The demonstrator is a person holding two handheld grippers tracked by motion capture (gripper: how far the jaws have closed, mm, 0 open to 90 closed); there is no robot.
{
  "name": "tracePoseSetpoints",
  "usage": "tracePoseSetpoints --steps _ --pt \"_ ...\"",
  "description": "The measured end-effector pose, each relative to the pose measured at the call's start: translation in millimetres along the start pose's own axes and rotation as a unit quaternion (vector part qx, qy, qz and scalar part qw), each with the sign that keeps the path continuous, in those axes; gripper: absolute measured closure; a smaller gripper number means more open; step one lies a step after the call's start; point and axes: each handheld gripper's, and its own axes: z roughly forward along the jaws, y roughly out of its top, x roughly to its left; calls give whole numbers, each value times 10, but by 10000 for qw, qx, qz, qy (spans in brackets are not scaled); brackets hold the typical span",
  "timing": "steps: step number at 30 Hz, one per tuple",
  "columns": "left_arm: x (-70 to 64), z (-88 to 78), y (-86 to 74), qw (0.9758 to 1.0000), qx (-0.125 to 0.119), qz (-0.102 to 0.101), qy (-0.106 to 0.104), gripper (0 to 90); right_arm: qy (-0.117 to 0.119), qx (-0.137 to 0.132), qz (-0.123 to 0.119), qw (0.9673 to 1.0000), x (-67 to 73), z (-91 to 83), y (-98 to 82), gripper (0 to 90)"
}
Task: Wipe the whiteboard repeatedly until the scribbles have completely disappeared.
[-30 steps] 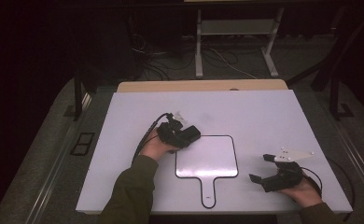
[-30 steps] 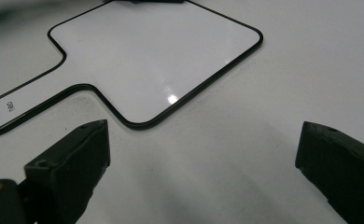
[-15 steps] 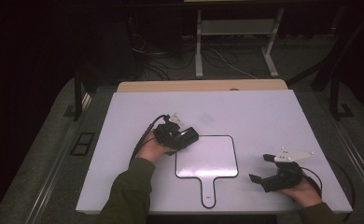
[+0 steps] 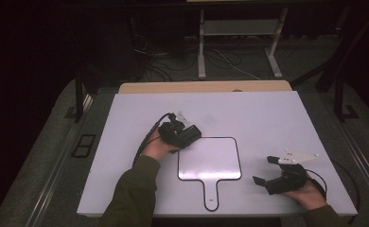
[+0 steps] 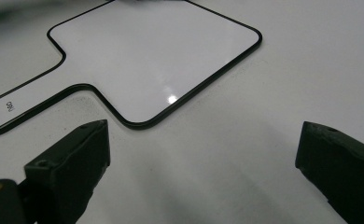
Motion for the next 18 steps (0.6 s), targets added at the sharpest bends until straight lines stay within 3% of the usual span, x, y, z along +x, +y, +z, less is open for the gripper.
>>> tracePoseSetpoints --steps 4,7,12,18 --pt "-42 3 1 9999 -40 115 46 393 -2 3 -13 10000 10 0 3 19" --pt "57 25 7 9999 -91 -80 114 392 -3 7 -6 10000 9 -1 3 19" --pt "148 43 25 9998 -74 -145 143 392 -1 -10 10 10000 -2 -6 -1 19" --pt "29 20 1 10000 -48 -64 32 393 -2 -7 11 10000 -2 4 6 19"
